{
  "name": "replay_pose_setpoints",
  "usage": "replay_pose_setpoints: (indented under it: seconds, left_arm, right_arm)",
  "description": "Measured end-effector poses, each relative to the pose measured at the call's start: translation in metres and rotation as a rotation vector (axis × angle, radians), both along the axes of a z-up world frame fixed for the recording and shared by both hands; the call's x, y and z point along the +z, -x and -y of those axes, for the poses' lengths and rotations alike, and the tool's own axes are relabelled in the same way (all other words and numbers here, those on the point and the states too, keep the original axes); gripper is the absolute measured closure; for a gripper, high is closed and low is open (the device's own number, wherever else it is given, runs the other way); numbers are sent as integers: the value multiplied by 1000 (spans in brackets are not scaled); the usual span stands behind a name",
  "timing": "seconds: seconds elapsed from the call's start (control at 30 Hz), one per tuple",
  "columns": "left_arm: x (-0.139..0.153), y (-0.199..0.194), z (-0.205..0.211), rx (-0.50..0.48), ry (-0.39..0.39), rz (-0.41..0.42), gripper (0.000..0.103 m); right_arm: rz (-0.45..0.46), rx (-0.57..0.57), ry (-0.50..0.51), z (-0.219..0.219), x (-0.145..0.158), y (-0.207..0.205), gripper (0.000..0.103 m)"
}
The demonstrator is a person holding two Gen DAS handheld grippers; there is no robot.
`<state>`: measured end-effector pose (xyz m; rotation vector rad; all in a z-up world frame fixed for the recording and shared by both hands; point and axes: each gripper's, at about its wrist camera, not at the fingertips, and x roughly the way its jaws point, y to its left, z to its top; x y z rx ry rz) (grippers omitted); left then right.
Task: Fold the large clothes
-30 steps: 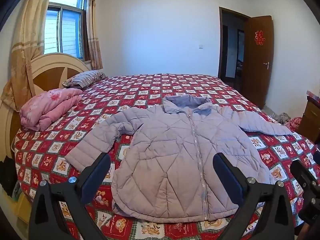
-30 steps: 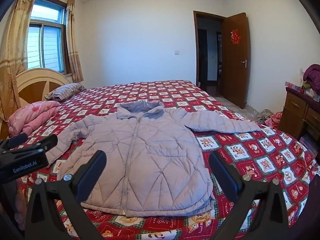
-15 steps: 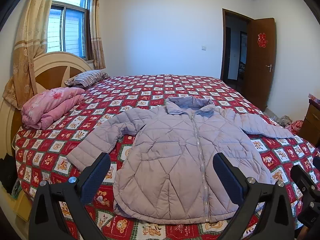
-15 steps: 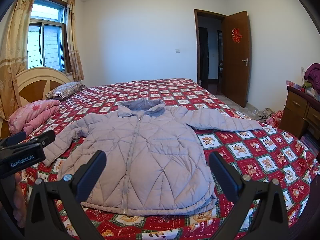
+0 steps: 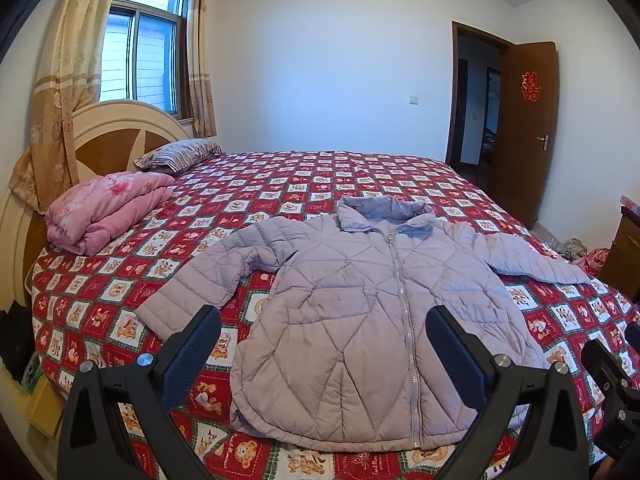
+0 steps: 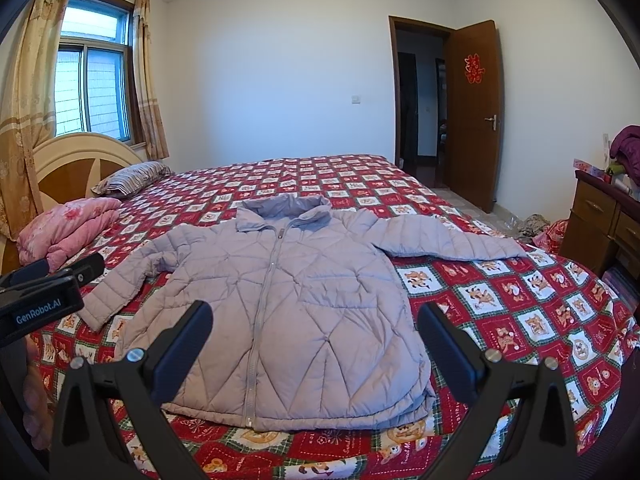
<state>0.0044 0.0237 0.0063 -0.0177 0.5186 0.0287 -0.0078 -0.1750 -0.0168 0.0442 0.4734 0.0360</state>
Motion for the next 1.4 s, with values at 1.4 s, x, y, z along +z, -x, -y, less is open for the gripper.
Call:
replay_pose_setpoints:
  seconds: [1.4]
  left_arm:
    - [-3,-1,2,5,11,-2,1]
  right_arm:
    - [-19,12,0,-6,-8,-3,0]
